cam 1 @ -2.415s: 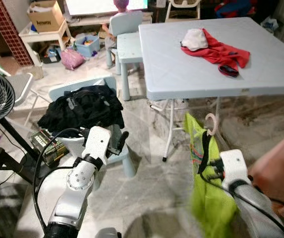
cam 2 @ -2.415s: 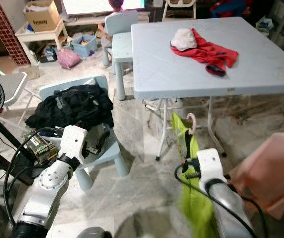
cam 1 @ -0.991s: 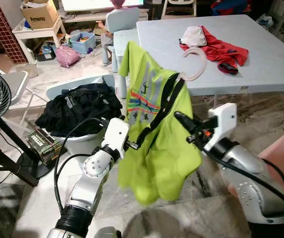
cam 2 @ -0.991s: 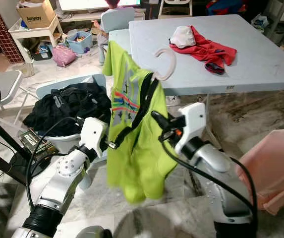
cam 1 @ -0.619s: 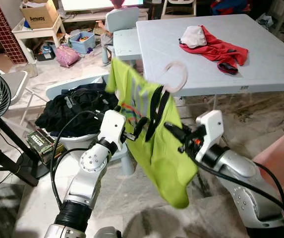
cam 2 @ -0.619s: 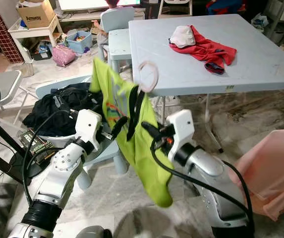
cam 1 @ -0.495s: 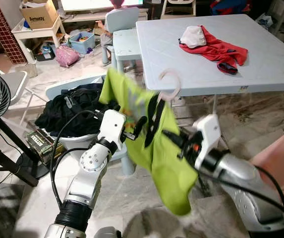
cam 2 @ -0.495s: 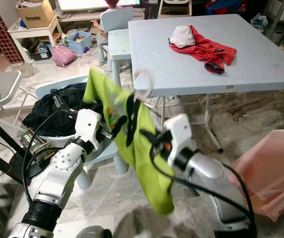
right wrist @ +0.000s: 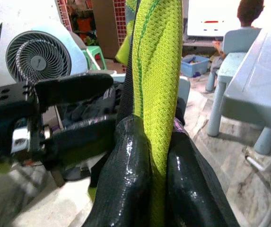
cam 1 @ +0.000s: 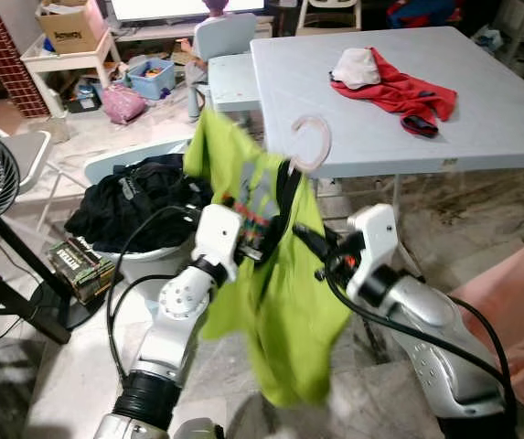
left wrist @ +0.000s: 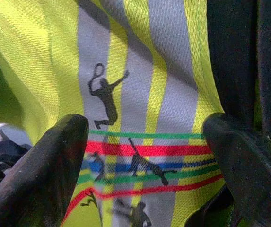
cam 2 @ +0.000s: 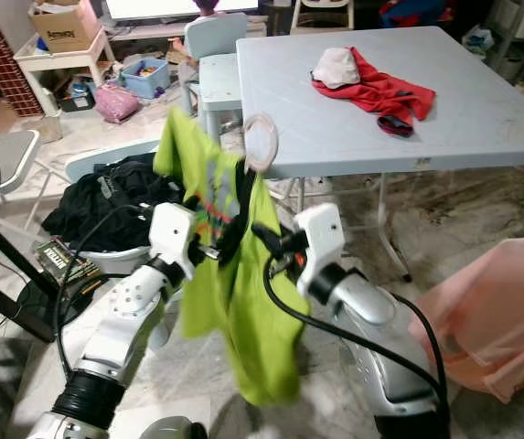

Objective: Hang hanger

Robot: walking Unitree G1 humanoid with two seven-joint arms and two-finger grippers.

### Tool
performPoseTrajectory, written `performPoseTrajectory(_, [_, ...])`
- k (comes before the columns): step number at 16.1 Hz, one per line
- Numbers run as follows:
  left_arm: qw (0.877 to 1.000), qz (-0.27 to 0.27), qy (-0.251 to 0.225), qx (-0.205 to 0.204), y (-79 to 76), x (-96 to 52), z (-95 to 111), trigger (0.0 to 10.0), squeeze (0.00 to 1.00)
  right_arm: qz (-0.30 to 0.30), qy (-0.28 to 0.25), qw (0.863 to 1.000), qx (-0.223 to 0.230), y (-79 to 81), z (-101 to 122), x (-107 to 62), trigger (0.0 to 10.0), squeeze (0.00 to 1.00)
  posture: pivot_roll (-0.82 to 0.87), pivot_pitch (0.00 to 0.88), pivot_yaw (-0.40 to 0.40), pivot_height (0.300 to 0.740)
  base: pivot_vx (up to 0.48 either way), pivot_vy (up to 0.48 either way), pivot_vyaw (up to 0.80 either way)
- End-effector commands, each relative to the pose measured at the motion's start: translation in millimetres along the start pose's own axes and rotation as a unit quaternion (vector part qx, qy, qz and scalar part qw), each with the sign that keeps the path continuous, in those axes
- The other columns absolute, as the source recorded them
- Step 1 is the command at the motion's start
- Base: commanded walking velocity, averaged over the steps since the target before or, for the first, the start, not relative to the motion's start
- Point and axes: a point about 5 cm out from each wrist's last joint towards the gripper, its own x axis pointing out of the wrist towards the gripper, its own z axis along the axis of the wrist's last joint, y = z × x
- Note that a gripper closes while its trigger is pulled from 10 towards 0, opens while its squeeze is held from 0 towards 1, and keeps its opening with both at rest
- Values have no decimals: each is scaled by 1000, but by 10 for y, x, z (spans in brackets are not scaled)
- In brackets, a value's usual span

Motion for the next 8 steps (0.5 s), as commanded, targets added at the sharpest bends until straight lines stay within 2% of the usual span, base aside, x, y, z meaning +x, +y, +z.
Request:
performPoseTrajectory(1, [1000, -8, 7, 2, -14, -6, -7, 10000, 0, 1, -30, 1000, -7, 5, 121, 55, 10000, 0, -55, 0, 37, 740, 0, 0, 0])
performPoseTrajectory(6, [1000, -1, 7, 6, 29, -5, -5, 10000, 0, 44, -21, 999, 15, 99, 116, 38, 10000, 0, -53, 0, 34, 740, 0, 0, 0])
performPoseTrajectory(8, [1000, 6, 2, 9, 44, 10, 25, 10000, 0, 17, -11, 1000, -15, 8, 61, 46, 10000, 0, -56, 1, 33, 740, 0, 0, 0])
